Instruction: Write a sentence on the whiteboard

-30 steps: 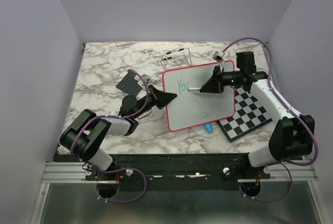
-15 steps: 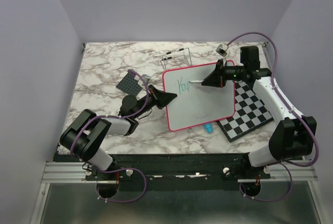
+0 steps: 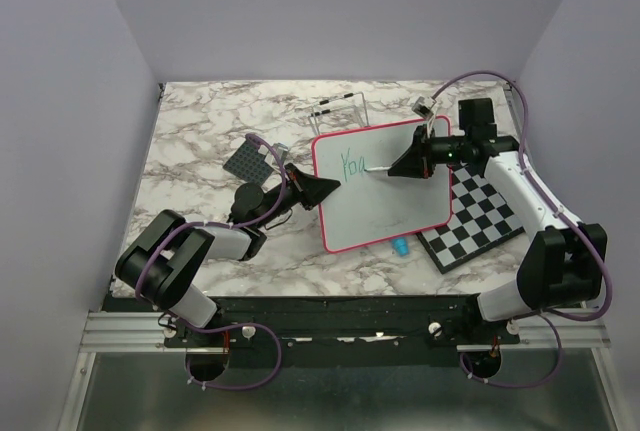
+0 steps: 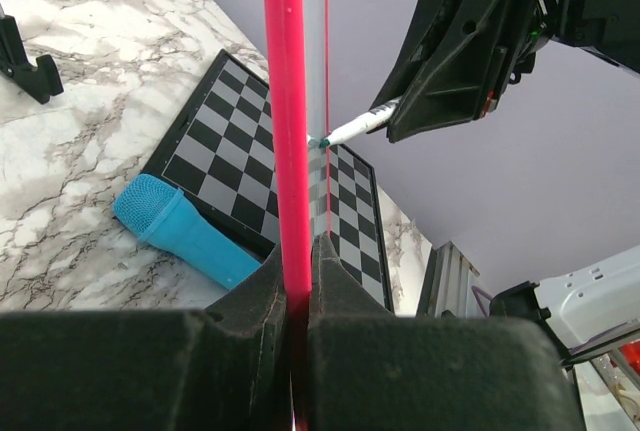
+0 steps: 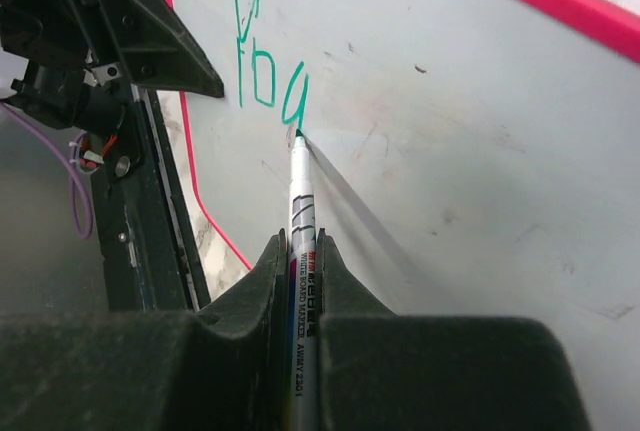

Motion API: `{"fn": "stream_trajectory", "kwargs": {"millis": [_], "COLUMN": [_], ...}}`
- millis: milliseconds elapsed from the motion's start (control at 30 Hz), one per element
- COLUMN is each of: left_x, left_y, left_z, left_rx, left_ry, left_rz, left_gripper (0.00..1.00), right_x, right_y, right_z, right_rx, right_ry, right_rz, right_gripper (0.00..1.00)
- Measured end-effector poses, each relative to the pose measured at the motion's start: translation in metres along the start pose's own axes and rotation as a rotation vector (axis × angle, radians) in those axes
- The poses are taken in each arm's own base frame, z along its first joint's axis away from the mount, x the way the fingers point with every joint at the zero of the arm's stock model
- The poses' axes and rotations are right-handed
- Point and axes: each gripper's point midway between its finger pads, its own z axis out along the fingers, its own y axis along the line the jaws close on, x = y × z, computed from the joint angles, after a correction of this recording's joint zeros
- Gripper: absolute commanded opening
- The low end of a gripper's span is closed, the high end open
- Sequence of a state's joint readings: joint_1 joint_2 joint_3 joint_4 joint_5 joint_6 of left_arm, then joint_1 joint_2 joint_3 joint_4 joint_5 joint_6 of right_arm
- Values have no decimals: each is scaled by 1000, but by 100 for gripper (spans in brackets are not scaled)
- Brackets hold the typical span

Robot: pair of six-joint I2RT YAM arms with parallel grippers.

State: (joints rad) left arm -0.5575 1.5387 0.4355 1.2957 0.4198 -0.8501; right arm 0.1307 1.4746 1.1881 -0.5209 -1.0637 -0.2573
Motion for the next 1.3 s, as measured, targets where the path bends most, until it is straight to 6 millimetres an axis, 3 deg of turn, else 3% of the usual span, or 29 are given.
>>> {"fn": "stream_trajectory", "kwargs": {"millis": [267,467,833,1300], "left_x": [0,0,0,-3], "left_y": [0,-1,-1,-4], "left_z": [0,0,0,0], "left_rx": [2,4,5,18], "left_ry": [0,-1,0,-5], "left_rz": [1,3,7,42], "left_gripper": [0,0,0,0], "right_x": [5,-8,-22,-15], "right_y": [-1,-4,32,25], "right_z": [-6,-18,-33,-52], "right_rx": [24,53,6,69], "right_ry": [9,-21,-80,-112], "right_rz": [10,-8,-90,-125], "right_gripper": [1,1,1,1]}}
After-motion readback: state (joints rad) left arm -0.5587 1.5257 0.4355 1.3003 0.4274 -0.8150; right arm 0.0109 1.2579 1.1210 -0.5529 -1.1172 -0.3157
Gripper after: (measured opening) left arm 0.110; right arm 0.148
